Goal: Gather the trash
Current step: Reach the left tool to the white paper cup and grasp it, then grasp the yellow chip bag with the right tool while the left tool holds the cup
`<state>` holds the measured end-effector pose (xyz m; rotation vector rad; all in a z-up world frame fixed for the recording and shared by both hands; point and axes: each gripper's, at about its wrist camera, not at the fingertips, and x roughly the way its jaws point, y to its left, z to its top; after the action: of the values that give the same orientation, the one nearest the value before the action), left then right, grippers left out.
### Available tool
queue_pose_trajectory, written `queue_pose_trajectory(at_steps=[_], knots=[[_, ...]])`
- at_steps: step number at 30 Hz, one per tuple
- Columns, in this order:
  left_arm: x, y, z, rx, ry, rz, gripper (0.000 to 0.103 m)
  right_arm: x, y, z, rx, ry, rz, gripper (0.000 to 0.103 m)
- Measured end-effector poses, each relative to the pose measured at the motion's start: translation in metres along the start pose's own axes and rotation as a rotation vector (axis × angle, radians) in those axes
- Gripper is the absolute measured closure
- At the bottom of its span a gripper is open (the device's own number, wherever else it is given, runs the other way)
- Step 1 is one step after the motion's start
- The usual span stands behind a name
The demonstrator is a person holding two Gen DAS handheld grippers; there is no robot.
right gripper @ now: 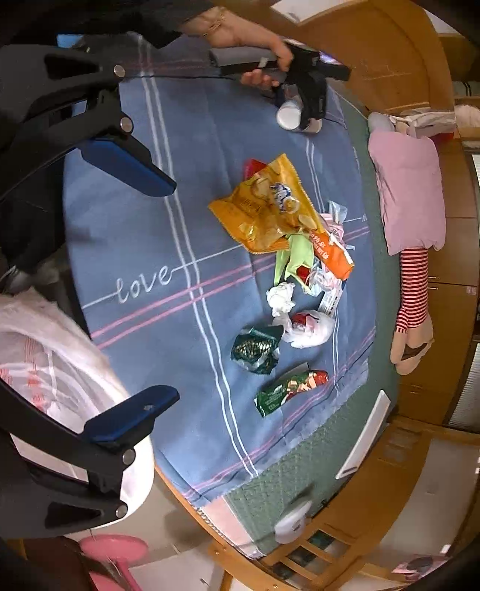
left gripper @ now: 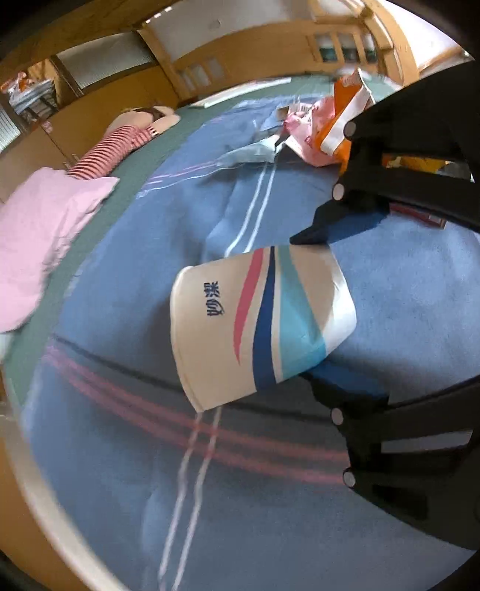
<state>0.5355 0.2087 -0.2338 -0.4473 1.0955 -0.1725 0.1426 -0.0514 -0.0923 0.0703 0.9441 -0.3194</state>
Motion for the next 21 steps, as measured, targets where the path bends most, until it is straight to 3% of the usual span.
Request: queue_pose_trajectory(at_steps=[4,9,11,13,17,18,21], knots=[[-0.049,-0.010,-0.011,0.060,-0.074,0.083,0.041,-0.013,-0.011,0.000,0.052,-0.035,0.049,0.003],[-0.139,-0.023,-0.066,0.204,-0.222,0.187,0.041,0.007,-0.002,0.030,0.141,-0.032,0.190,0.003],[-0.164,-0.015,-0.094,0.149,-0.226,0.175,0.041,0.021,0.009,0.044,0.173,-0.026,0.227,0.003],[-0.183,-0.004,-0.116,0.096,-0.219,0.095,0.041,0.049,0.026,0.067,0.190,-0.026,0.253,0.003],[-0.193,0.005,-0.142,0.086,-0.223,0.065,0.041,0.116,0.050,0.100,0.183,0.034,0.141,0.003],[-0.193,0.005,-0.145,0.087,-0.217,0.056,0.041,0.126,0.050,0.102,0.193,0.055,0.139,0.005],[-0.191,0.003,-0.146,0.098,-0.206,0.049,0.041,0.157,0.053,0.100,0.266,0.128,0.172,0.025]])
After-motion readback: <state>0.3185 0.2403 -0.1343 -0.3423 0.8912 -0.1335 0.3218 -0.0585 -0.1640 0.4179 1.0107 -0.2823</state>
